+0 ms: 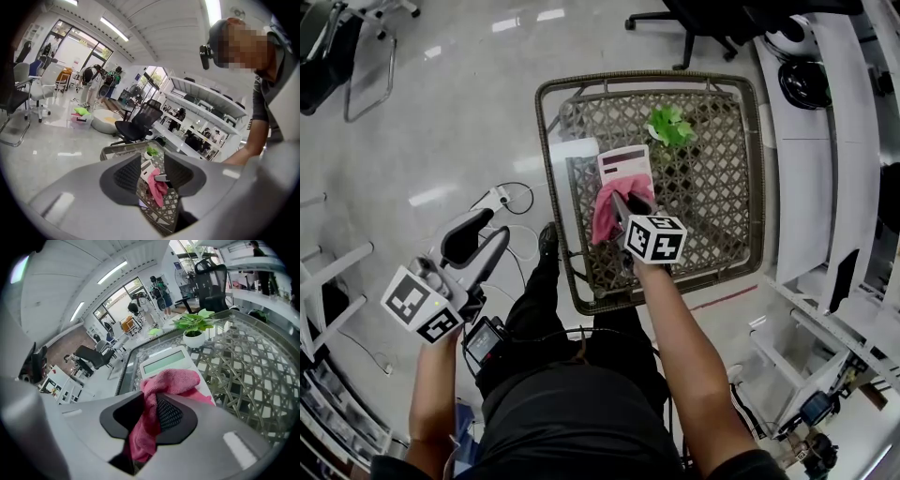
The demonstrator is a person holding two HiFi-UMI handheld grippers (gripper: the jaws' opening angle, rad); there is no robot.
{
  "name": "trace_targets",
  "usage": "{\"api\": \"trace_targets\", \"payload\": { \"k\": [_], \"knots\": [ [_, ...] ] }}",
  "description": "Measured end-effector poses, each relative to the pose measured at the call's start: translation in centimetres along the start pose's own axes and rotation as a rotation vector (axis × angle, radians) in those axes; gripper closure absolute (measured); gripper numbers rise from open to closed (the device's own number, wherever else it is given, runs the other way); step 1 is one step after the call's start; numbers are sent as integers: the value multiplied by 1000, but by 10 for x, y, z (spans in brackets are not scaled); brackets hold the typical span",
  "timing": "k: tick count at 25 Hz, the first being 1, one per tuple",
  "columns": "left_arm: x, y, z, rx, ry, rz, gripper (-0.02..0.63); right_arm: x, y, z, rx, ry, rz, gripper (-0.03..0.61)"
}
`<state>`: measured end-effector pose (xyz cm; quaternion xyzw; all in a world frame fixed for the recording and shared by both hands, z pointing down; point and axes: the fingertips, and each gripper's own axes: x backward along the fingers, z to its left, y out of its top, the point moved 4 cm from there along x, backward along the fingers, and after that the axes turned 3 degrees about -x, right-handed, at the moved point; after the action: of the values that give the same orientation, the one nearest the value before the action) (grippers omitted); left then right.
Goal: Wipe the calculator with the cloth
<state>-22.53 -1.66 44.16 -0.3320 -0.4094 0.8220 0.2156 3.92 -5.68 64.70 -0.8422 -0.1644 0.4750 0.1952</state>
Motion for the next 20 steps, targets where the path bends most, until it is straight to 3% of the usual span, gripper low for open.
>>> {"api": "trace_targets", "payload": {
  "k": [20],
  "knots": [
    [-53, 10, -30, -34, -57, 43, 419, 37, 3, -79, -150, -97, -31, 500]
  ]
}}
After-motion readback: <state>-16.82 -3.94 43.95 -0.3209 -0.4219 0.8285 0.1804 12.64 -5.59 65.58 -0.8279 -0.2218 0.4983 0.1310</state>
